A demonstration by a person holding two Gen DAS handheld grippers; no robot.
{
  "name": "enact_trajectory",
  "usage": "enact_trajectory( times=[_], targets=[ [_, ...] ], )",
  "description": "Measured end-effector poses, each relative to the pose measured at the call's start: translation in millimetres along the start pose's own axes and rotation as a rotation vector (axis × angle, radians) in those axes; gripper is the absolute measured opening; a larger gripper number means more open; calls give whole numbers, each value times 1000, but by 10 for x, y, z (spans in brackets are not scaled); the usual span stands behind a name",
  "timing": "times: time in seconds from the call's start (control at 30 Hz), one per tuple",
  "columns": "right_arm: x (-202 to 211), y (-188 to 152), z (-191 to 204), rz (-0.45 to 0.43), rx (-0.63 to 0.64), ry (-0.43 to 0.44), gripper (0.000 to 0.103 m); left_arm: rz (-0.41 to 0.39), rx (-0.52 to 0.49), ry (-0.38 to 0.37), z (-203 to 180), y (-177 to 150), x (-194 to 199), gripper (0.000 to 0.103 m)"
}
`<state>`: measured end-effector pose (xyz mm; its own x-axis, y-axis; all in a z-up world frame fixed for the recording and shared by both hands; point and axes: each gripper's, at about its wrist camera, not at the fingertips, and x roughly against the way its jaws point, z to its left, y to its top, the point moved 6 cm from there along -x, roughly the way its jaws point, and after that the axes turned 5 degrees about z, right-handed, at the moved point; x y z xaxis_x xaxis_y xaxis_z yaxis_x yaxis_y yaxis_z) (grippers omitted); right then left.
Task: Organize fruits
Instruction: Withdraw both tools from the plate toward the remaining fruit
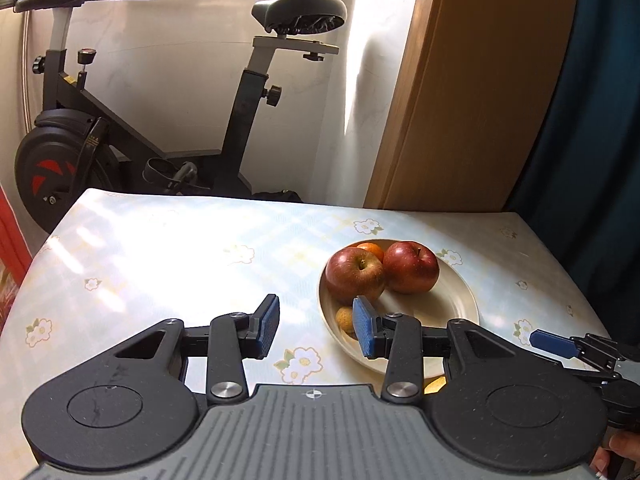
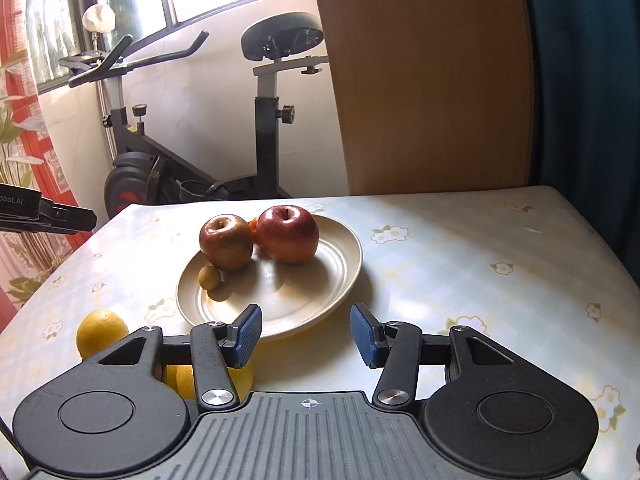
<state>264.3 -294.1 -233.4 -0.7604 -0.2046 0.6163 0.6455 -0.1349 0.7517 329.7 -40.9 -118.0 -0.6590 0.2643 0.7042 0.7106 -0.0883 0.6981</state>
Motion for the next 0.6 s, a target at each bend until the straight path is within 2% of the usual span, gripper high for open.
enact_trajectory(
  times=[0.07, 0.2, 0.27, 0.6],
  targets=[
    [25, -63, -34, 14, -6, -8, 46, -14, -1, -5, -39, -73, 61, 42],
    [110, -189, -86, 20, 5, -33, 46, -43, -46, 37, -97, -131, 132, 43],
    [143, -245, -109, 27, -2, -35, 46, -51, -36, 25, -97, -168, 173, 43],
    [198, -320, -64, 36, -9, -20, 46, -25, -47, 28, -72, -389, 186, 43]
  ],
)
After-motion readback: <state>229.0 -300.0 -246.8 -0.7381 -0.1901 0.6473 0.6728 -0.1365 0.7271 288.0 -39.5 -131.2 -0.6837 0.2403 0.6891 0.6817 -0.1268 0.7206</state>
